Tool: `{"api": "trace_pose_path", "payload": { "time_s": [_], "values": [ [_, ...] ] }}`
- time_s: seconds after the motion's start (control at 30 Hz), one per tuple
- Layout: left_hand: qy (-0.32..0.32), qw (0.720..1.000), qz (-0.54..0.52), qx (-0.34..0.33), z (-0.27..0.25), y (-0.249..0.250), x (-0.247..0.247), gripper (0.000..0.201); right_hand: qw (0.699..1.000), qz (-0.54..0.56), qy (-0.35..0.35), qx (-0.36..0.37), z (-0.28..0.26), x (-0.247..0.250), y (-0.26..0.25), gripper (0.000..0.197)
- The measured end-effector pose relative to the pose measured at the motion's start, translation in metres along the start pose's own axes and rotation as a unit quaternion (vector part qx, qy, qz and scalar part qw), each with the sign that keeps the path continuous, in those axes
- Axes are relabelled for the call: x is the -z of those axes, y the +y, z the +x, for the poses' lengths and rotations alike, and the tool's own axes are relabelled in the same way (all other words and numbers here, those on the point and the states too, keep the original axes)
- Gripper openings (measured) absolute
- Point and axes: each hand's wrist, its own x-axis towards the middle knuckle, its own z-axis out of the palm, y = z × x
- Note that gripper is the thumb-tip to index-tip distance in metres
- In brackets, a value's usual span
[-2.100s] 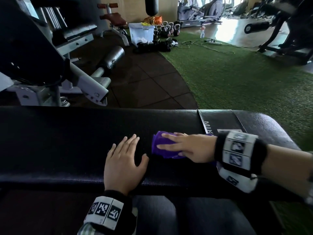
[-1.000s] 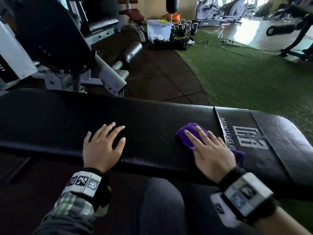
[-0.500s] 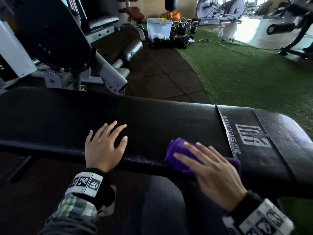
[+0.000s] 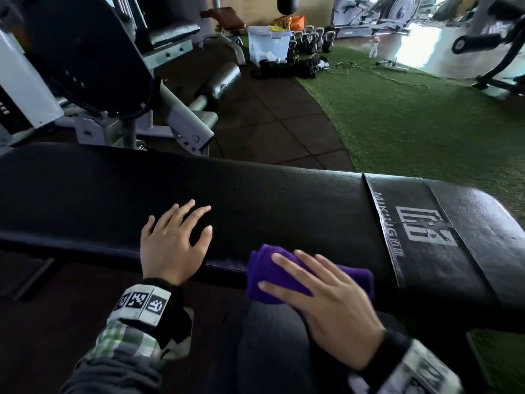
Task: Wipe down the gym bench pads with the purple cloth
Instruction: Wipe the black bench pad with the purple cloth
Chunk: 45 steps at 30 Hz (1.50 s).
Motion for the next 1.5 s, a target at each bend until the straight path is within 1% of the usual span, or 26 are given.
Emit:
{"api": "trace_pose_path", "payload": {
  "time_s": [0.03,0.1,0.17,0.2,0.23,0.3,0.37,0.47,0.5,0.57,0.67,0.73,0.8,0.93,0.97,1.03,1.07,1.13,1.17,1.27,1.33,1.4,1.5],
  "values": [
    [0.000,1.000,0.001,0.000,0.000,0.000,0.000,0.056,1.000,0.002,0.017,-0.009,-0.008,0.001,0.009,0.068],
    [0.002,1.000,0.001,0.003,0.000,0.000,0.000,0.056,0.998,0.018,0.034,-0.058,-0.010,0.006,0.021,0.066],
    [0.003,1.000,0.002,0.004,0.001,0.001,0.000,0.056,0.991,0.034,0.036,-0.126,0.005,0.010,0.022,0.061],
    [0.003,1.000,0.002,0.006,0.001,0.001,0.000,0.056,0.988,0.036,0.031,-0.149,0.016,0.011,0.019,0.059],
    [0.003,1.000,0.001,0.007,0.001,0.001,0.000,0.056,0.987,0.032,0.024,-0.157,0.027,0.010,0.016,0.058],
    [0.002,1.000,-0.002,0.006,0.001,0.001,0.000,0.057,0.992,0.007,0.020,-0.125,0.043,0.006,0.006,0.058],
    [0.002,1.000,-0.005,0.004,0.001,0.001,0.000,0.057,0.998,-0.024,0.013,-0.053,0.043,0.000,-0.002,0.061],
    [0.002,1.000,0.000,0.001,0.001,0.001,0.000,0.056,0.995,-0.078,-0.011,0.063,0.012,-0.006,0.004,0.063],
    [0.002,1.000,0.001,0.000,0.001,0.001,0.000,0.056,0.990,-0.109,-0.016,0.089,-0.002,-0.008,0.012,0.062],
    [0.000,1.000,-0.001,-0.001,0.000,0.000,0.000,0.056,0.979,-0.169,-0.013,0.111,-0.034,-0.012,0.032,0.062],
    [-0.003,1.000,-0.002,-0.003,0.000,0.000,-0.001,0.057,0.969,-0.222,0.000,0.108,-0.069,-0.014,0.059,0.063],
    [-0.002,1.000,-0.002,-0.001,0.000,0.000,-0.001,0.058,0.970,-0.219,0.006,0.102,-0.071,-0.014,0.060,0.061],
    [-0.002,1.000,-0.004,0.002,-0.001,0.002,-0.001,0.059,0.973,-0.205,0.015,0.100,-0.054,-0.016,0.047,0.057],
    [-0.007,1.000,0.001,0.001,0.000,0.002,-0.001,0.060,0.975,-0.188,0.018,0.114,0.010,-0.027,-0.006,0.049],
    [-0.009,1.000,0.006,-0.001,0.000,0.001,-0.001,0.060,0.975,-0.188,0.012,0.121,0.025,-0.029,-0.018,0.051],
    [-0.018,1.000,0.010,-0.003,0.000,-0.001,-0.001,0.061,0.973,-0.190,-0.024,0.127,0.042,-0.032,-0.031,0.063],
    [-0.021,1.000,0.009,-0.003,0.000,-0.001,-0.001,0.061,0.972,-0.194,-0.030,0.126,0.042,-0.030,-0.030,0.063],
    [-0.021,1.000,0.005,-0.005,-0.001,-0.002,-0.001,0.061,0.975,-0.187,-0.013,0.118,0.028,-0.024,-0.018,0.050],
    [-0.018,1.000,0.002,-0.005,-0.001,-0.002,-0.001,0.060,0.976,-0.185,-0.011,0.111,0.015,-0.022,-0.008,0.048],
    [-0.012,1.000,-0.003,-0.006,-0.002,-0.002,-0.002,0.059,0.975,-0.197,-0.008,0.104,-0.031,-0.019,0.026,0.051],
    [-0.010,1.000,-0.003,-0.007,-0.002,-0.002,-0.002,0.058,0.975,-0.197,-0.022,0.097,-0.046,-0.017,0.037,0.052],
    [-0.011,1.000,-0.004,-0.008,-0.002,-0.001,-0.002,0.058,0.978,-0.179,-0.044,0.094,-0.042,-0.019,0.032,0.050],
    [-0.015,1.000,-0.009,-0.008,-0.002,0.000,-0.001,0.058,0.981,-0.154,-0.052,0.102,-0.010,-0.024,0.006,0.047]
  ]
}}
